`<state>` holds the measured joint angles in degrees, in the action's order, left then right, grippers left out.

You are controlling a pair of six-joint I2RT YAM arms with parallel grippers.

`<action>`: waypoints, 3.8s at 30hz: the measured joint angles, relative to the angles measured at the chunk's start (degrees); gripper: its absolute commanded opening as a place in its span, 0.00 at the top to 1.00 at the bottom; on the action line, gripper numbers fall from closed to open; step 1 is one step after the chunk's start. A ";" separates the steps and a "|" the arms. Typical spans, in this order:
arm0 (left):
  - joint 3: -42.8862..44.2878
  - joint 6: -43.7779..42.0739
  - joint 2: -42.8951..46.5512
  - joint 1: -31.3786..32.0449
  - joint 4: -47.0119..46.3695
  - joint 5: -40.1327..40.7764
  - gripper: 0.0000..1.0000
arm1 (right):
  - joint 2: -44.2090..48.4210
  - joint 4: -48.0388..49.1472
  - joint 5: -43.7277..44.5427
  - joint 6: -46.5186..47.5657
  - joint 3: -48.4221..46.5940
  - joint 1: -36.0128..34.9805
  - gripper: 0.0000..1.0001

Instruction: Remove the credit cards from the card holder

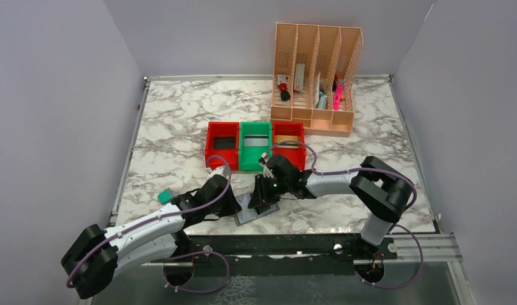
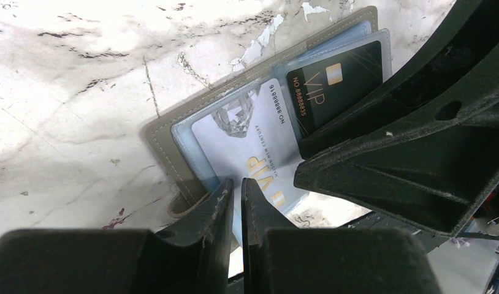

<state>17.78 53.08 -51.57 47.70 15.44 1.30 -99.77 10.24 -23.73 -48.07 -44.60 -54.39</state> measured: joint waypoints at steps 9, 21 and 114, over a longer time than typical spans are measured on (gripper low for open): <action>-1.20 0.72 1.49 -0.02 -0.63 0.24 0.87 | -0.85 0.70 -2.25 -0.48 0.00 0.35 0.71; -2.82 1.77 4.02 -0.02 -0.81 0.50 0.91 | -0.24 0.00 -2.14 -1.84 0.26 0.44 0.62; -5.55 3.30 6.19 0.00 -2.73 0.28 0.99 | -1.62 10.75 -8.15 -7.04 4.59 2.45 0.79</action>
<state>12.23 56.38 -45.39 47.70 12.71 1.58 -101.38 20.99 -31.88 -55.11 -40.01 -51.94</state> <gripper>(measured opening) 0.018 0.200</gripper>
